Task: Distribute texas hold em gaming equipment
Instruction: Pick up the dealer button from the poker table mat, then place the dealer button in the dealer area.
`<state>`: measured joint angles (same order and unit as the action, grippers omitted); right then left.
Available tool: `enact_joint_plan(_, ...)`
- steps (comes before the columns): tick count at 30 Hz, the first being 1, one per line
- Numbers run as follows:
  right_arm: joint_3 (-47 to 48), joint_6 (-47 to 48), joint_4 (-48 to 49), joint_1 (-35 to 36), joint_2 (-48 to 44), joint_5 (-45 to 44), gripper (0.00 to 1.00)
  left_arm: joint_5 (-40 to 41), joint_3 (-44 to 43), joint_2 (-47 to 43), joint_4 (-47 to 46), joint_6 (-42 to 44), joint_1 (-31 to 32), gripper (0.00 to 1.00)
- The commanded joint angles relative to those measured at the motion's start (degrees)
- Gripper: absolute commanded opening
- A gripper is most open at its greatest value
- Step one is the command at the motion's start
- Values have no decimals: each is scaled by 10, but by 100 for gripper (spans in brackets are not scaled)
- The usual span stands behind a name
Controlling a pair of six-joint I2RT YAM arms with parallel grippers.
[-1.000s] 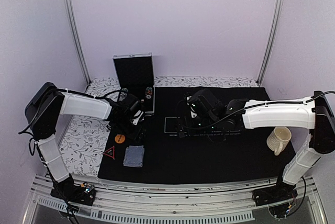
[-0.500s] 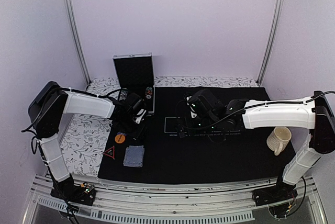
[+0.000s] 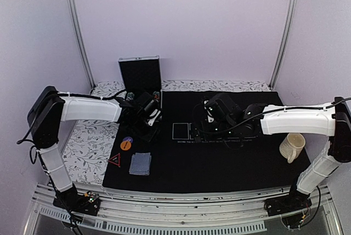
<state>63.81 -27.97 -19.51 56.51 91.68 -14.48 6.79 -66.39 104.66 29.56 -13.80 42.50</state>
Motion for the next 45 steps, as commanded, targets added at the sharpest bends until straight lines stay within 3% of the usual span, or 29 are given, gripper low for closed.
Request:
enact_joint_plan(1, -42, -33, -10, -53, -84, -2, 99, -14, -82, -30, -13, 52, 83, 39)
enact_joint_plan(6, -109, -74, -44, -131, -190, -5, 99, -80, -158, 44, -26, 83, 167, 38)
enact_joint_plan(10, -155, -89, -79, -192, -281, -20, 99, -78, -251, 150, -17, 98, 225, 38)
enact_joint_plan(15, -173, -85, -111, -210, -364, -44, 99, -66, -368, 256, -1, 128, 267, 38)
enact_joint_plan(20, -180, -85, -128, -211, -378, -38, 99, -56, -456, 318, 31, 121, 272, 39)
enact_joint_plan(23, -183, -85, -129, -210, -373, -29, 99, -57, -464, 322, 31, 120, 275, 46)
enact_joint_plan(26, -180, -82, -126, -210, -361, -23, 99, -57, -462, 310, 39, 123, 275, 71)
enact_joint_plan(30, -169, -73, -121, -211, -346, -16, 99, -51, -445, 275, 44, 131, 275, 97)
enact_joint_plan(37, -148, -52, -121, -209, -338, 2, 99, -52, -343, 129, 44, 118, 250, 98)
enact_joint_plan(41, -148, -37, -114, -211, -333, 18, 99, -54, -192, -15, 37, 51, 177, 98)
enact_joint_plan(45, -148, -26, -103, -210, -324, 35, 99, -15, -41, -123, 37, -22, 65, 98)
